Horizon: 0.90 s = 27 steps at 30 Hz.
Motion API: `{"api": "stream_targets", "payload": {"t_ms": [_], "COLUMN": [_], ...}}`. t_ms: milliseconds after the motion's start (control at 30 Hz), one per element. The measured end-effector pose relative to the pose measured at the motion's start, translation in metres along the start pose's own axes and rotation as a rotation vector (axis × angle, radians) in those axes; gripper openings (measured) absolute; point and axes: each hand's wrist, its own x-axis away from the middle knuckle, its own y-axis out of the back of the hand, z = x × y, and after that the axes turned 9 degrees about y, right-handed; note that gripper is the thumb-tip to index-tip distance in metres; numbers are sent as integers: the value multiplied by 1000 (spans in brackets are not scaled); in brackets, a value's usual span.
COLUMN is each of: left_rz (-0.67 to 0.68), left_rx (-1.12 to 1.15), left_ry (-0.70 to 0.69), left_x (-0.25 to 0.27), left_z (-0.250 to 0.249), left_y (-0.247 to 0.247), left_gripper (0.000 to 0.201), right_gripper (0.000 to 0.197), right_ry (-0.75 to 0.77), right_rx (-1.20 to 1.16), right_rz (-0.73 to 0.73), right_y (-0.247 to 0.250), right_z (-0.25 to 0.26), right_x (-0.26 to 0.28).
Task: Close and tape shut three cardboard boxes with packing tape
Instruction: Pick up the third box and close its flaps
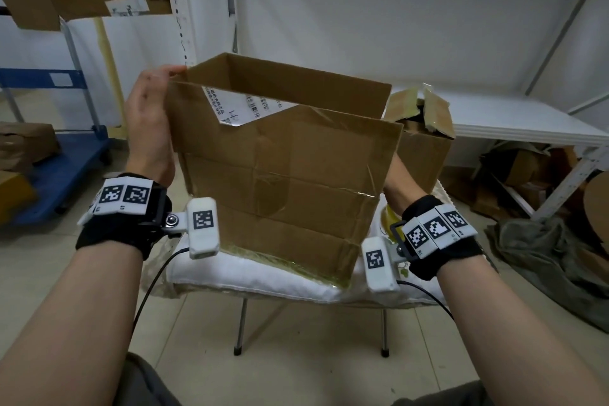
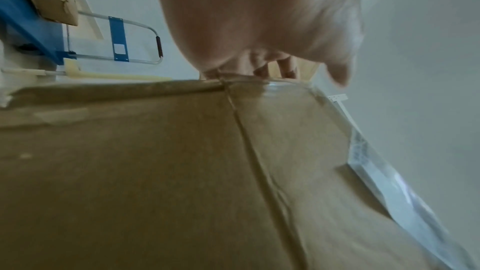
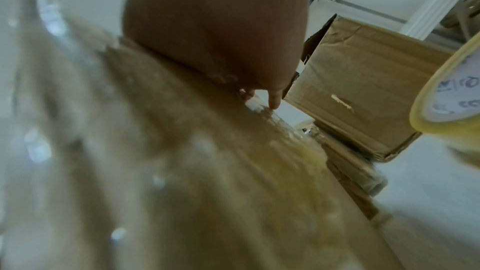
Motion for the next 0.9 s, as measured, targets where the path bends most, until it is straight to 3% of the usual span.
{"api": "stream_targets", "payload": {"t_ms": [100,167,267,300,433,567,633,767,900], "left_rz": [-44,-61,-53,-49,7,19,16,-35,-73], "left_rx": [-28,-35,-35,-18,107,121,115,21,21], "left_ry": [5,16,28,30,21,35,34,105,178], "left_x": [-2,-4,-5,-5,-2,-1,2,7,14], "left_z": [-2,-4,-8,-8,-4,-2,-2,-3,-1], "left_y": [-5,-7,-10,-10,-9,-8,-8,-7,-11], "left_gripper": [18,18,22,23,37,55,51,55,42], "right_gripper": [30,11,81,92,89,106,102,63,60], "right_ry": [-6,-14,-1,6,4,-10,-3,34,0], "right_rx": [10,-16,-27,-16,-22,-25,-12,70,31], "right_rz": [4,-10,-52,-58,-85,-84,-82,-120,-141], "right_y": [-1,-4,-2,-3,-6,-6,-5,-1,4], "right_z": [2,4,4,6,7,0,-3,-9,-14], "right_x": [-2,-1,-1,-1,-3,-11,-14,-21,-29]}}
